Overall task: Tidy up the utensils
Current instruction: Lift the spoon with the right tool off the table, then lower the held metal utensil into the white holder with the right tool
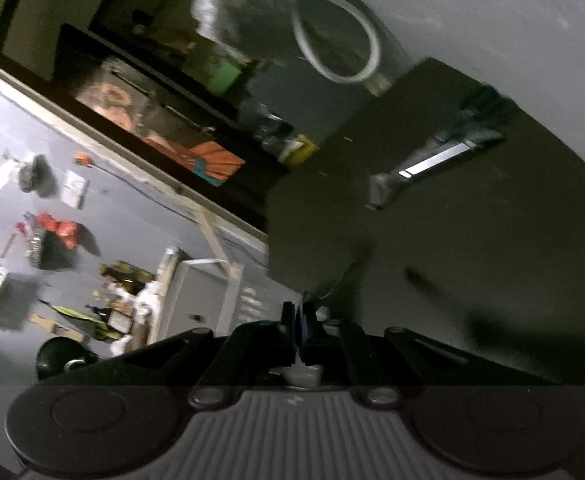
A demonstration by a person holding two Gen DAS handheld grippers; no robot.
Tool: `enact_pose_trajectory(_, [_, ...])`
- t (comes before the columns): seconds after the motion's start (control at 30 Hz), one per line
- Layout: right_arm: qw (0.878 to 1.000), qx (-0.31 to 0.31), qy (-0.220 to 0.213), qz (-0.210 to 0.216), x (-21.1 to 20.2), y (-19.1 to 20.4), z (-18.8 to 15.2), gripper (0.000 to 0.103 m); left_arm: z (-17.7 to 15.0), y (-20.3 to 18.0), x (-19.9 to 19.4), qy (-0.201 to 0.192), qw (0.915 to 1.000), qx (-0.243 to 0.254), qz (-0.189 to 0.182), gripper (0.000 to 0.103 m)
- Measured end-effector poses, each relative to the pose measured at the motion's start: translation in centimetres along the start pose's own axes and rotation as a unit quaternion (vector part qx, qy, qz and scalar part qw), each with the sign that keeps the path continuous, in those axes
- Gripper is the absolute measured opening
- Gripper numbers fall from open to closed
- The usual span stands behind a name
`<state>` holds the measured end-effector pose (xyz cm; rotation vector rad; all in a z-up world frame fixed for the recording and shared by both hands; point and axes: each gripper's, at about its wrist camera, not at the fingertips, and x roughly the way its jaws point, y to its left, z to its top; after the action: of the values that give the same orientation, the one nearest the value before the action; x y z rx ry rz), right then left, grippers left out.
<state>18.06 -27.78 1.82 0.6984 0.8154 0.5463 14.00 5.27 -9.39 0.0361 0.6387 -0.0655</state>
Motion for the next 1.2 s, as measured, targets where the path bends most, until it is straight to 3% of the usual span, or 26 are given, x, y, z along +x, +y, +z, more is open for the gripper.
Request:
enact_pose_trajectory(0.2, [0.998,-0.016,-0.03,0.056,-1.7,4.5,2.5,0.003,-0.2,0.0,0.0,0.0,1.0,-0.001,-0.001,0.077])
enact_pose_trajectory(0.33, [0.995,-0.028,-0.026,0.088,-1.4,7.3,4.1,0.003,-0.2,-0.1,0.0,0.0,1.0,-0.001,-0.001,0.077])
enact_pose_trajectory(0.53, [0.996,-0.05,0.015,0.071,0.4,10.0,4.4,0.003,-0.3,-0.2,0.0,-0.001,1.0,-0.002,0.0,0.077])
enact_pose_trajectory(1.13, [0.995,-0.058,0.071,0.032,7.7,10.7,2.4,0.004,-0.3,-0.2,0.1,-0.001,1.0,-0.003,0.0,0.077])
enact_pose_trajectory(1.2, [0.995,-0.063,0.075,0.028,8.2,10.8,2.4,0.009,-0.3,-0.1,0.0,-0.001,1.0,-0.003,0.0,0.077])
